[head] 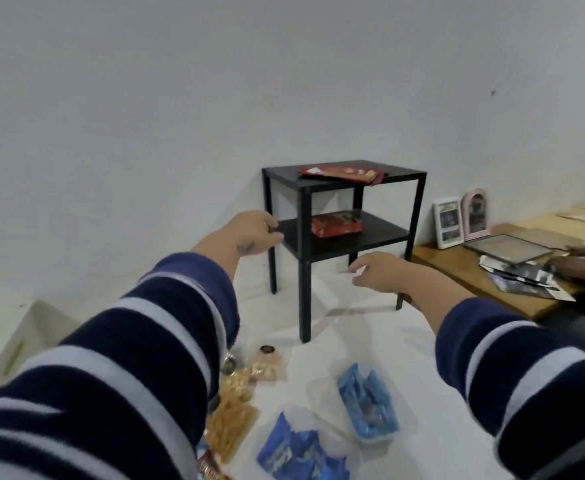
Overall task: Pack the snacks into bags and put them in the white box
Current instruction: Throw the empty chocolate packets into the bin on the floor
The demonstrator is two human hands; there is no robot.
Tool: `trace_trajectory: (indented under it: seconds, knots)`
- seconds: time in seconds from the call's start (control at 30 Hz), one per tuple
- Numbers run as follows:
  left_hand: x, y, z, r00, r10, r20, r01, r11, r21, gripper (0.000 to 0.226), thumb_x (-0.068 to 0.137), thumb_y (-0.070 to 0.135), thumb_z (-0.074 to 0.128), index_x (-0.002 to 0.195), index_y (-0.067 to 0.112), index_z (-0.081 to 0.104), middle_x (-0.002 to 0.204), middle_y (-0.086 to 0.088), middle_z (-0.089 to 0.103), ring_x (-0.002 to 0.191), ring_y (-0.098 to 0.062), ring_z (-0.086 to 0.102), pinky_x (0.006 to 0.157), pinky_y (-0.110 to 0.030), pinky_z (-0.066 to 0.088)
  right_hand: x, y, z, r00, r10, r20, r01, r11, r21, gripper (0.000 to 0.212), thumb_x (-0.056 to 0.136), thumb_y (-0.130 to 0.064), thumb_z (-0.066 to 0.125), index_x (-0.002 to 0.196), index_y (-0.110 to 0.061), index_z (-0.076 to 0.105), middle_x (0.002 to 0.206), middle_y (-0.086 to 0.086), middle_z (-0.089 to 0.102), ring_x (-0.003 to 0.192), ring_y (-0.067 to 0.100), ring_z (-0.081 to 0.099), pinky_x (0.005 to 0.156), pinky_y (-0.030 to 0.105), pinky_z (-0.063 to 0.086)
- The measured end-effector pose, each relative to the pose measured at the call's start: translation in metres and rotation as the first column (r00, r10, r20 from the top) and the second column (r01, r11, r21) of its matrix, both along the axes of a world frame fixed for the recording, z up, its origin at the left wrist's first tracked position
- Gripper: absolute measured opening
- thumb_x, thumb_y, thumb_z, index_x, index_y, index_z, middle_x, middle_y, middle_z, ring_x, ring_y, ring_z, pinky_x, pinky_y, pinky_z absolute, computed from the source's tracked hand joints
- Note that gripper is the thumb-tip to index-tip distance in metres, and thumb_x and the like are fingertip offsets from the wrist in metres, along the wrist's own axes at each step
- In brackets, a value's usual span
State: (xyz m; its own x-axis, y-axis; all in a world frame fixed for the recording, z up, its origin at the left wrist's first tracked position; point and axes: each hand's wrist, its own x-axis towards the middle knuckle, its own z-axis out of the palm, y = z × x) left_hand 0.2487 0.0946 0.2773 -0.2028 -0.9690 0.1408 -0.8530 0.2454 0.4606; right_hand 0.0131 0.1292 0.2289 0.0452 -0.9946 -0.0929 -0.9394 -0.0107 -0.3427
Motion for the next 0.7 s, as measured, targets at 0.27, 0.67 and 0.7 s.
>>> trace_trajectory:
  seconds: [0.27, 0.67, 0.7]
  knots:
    - [-0.072, -0.086, 0.050, 0.995, -0.067, -0.071, 0.049, 0.973, -0.226, 0.034, 0.092, 0.033, 0.055, 0.123, 0.020, 0.059, 0.129, -0.001, 0.059, 0.117, -0.019, 0.055, 0.096, -0.027, 0.042, -0.053, -0.089, 0.015, 1.000, 0.010, 0.001, -0.010, 0.997, -0.072, 0.041, 0.093, -0.028, 0.055, 0.133, -0.019, 0.053, 0.143, 0.002, 0.047, 0.127, 0.021, 0.048, 0.105, 0.028, 0.037]
    - [-0.180, -0.187, 0.025, 0.976, -0.138, 0.171, 0.189, 0.924, -0.332, 0.057, 0.081, 0.063, 0.058, 0.133, 0.042, 0.047, 0.141, 0.013, 0.045, 0.128, -0.010, 0.043, 0.100, -0.028, 0.036, -0.088, -0.265, -0.030, 0.970, 0.179, -0.162, -0.204, 0.968, -0.148, 0.053, 0.097, -0.045, 0.040, 0.146, -0.030, 0.028, 0.157, 0.006, 0.022, 0.144, 0.034, 0.019, 0.118, 0.053, 0.019]
    - [-0.183, -0.190, 0.022, 0.974, -0.115, 0.195, 0.176, 0.926, -0.335, 0.056, 0.082, 0.062, 0.058, 0.133, 0.043, 0.046, 0.141, 0.014, 0.045, 0.128, -0.010, 0.044, 0.100, -0.028, 0.038, -0.087, -0.275, -0.033, 0.962, 0.208, -0.177, -0.235, 0.961, -0.145, 0.054, 0.097, -0.046, 0.038, 0.147, -0.033, 0.023, 0.158, 0.004, 0.017, 0.146, 0.034, 0.013, 0.118, 0.056, 0.013]
